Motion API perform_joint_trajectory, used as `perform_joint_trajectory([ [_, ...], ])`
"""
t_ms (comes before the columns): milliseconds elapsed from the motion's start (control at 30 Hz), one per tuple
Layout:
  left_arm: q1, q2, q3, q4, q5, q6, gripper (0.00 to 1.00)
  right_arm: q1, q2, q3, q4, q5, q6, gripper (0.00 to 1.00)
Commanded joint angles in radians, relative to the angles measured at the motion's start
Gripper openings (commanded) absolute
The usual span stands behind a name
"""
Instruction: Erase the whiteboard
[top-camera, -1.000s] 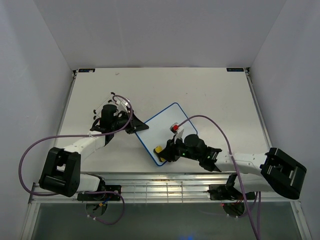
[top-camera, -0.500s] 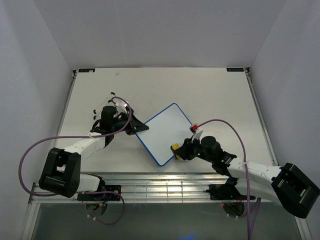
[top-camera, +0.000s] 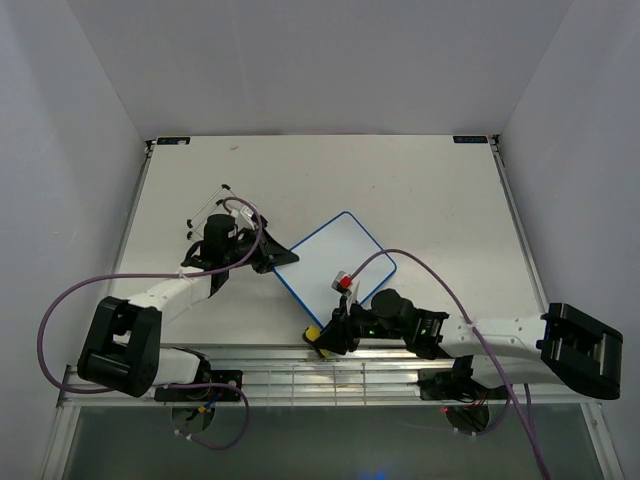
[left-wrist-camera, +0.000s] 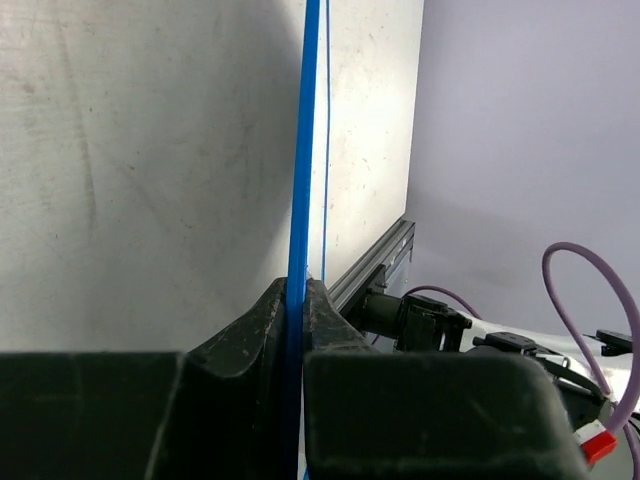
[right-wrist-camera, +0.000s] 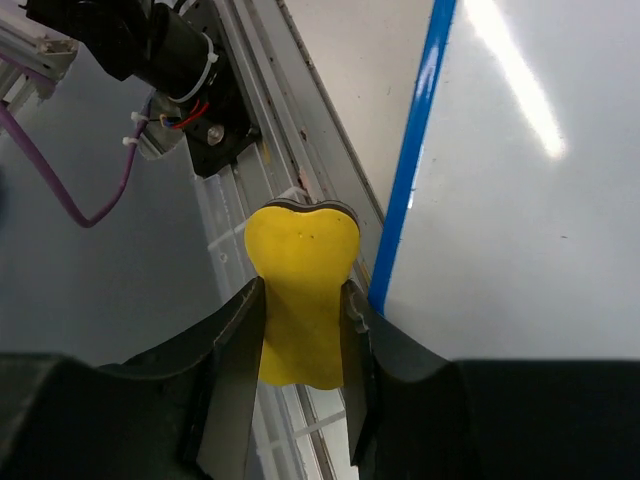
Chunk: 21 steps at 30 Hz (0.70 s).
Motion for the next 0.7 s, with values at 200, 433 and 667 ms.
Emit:
perform_joint_trajectory([
  [200, -0.009, -0.039, 0.093, -0.209, -0.085, 0.152, 0.0, -0.017, -0.362, 0.127, -0.415, 0.213, -0.075, 0.29],
  [433, -0.009, -0.069, 0.204, -0.263, -0.086, 0.284, 0.0, -0.04, -0.644, 0.238, -0.831, 0.57, -0.088, 0.31],
  [667, -0.009, -0.137, 0.454, -0.405, -0.063, 0.473, 0.0, -0.414, -0.416, 0.348, -1.017, 0.546, -0.187, 0.31],
])
